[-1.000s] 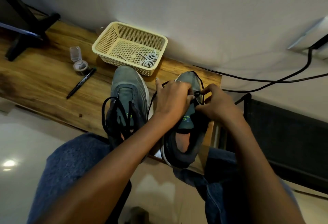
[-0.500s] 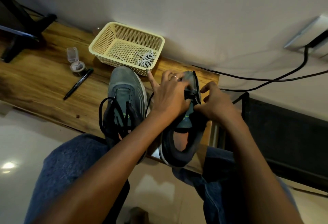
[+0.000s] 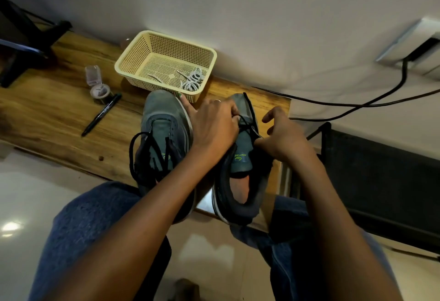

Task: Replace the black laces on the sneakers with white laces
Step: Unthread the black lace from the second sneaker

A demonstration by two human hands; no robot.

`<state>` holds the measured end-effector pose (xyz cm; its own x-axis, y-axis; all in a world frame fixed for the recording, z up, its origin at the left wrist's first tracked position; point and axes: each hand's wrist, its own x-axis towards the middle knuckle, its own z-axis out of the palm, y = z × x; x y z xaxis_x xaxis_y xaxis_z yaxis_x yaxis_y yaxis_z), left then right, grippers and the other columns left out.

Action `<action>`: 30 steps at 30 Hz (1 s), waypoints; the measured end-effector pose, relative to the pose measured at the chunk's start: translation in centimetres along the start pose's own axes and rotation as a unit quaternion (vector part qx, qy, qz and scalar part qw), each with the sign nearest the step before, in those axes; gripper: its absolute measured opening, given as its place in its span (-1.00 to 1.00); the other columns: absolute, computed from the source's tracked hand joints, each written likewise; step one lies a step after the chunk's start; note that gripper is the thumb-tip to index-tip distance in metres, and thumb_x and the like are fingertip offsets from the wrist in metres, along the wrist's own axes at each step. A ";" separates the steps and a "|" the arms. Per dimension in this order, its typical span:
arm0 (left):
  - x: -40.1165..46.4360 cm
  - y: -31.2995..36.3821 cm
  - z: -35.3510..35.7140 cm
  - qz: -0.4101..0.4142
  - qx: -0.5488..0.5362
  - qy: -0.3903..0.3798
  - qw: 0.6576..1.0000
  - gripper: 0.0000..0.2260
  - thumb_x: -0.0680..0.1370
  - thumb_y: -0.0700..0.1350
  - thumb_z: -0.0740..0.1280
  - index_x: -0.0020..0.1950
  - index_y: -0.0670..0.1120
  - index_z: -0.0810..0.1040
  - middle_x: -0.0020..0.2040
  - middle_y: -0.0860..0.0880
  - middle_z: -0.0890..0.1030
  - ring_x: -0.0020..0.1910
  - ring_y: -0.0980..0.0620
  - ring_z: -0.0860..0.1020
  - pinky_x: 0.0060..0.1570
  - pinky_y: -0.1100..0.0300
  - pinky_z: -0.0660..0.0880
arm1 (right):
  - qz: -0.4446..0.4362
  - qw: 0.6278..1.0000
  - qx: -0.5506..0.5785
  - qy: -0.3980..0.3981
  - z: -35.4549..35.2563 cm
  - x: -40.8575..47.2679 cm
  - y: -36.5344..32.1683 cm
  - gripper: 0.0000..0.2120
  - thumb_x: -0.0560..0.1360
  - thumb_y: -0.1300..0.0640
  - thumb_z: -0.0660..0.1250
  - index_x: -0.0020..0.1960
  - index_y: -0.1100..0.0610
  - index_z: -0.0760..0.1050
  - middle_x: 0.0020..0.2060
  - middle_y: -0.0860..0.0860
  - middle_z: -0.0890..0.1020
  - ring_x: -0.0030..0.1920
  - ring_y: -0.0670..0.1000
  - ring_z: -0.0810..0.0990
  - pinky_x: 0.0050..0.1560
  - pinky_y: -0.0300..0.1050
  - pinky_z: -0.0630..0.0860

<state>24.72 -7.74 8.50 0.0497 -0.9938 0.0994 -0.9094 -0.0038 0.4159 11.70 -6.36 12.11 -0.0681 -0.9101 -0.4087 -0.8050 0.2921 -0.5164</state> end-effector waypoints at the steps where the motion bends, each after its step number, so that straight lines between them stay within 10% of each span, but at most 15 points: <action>1: 0.0 0.1 0.2 0.010 -0.003 -0.022 1.000 -0.84 0.54 -0.01 0.35 0.11 0.08 0.58 0.08 0.06 0.62 0.32 0.01 0.40 0.40 -0.31 -0.21 | -0.001 1.000 -0.001 0.001 0.1 0.1 0.1 -0.57 0.44 0.20 0.43 0.22 0.09 0.31 0.02 0.09 0.48 0.01 0.11 0.51 0.06 0.13 0.56; 10: -0.7 1.0 0.8 0.057 0.002 -0.049 0.997 -0.88 0.52 0.01 0.37 0.03 0.07 0.62 -0.02 0.03 0.64 0.16 0.02 0.53 0.46 -0.24 -0.18 | -0.008 0.998 0.026 0.056 1.1 1.5 0.8 -0.69 0.56 -0.02 0.28 0.20 0.14 0.53 0.08 0.12 0.63 0.04 0.14 0.61 0.06 0.09 0.56; 20: -0.7 0.8 1.0 0.041 0.011 -0.084 0.996 -0.88 0.53 -0.01 0.37 0.01 0.00 0.63 0.11 0.01 0.59 0.23 -0.03 0.46 0.43 -0.27 -0.05 | -0.019 0.983 0.149 0.105 2.6 2.4 0.8 -0.80 0.50 0.20 0.35 -0.28 0.06 0.46 -0.31 -0.02 0.55 -0.20 0.00 0.55 -0.13 -0.01 0.50; 30: -0.7 0.5 0.9 0.031 0.014 -0.105 0.994 -0.85 0.57 -0.02 0.31 0.07 -0.02 0.61 0.17 -0.02 0.52 0.29 -0.07 0.38 0.42 -0.33 -0.06 | 0.157 0.811 0.557 0.087 0.5 2.0 0.2 -0.79 0.54 0.27 0.17 -0.26 0.14 0.42 -0.44 0.00 0.43 -0.61 -0.14 0.32 -0.57 -0.31 0.24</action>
<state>23.85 -7.13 7.79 -0.0907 -0.9935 -0.0683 -0.9196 0.0572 0.3886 11.75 -7.96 10.81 -0.3269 -0.7386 -0.5896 0.2930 0.5139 -0.8063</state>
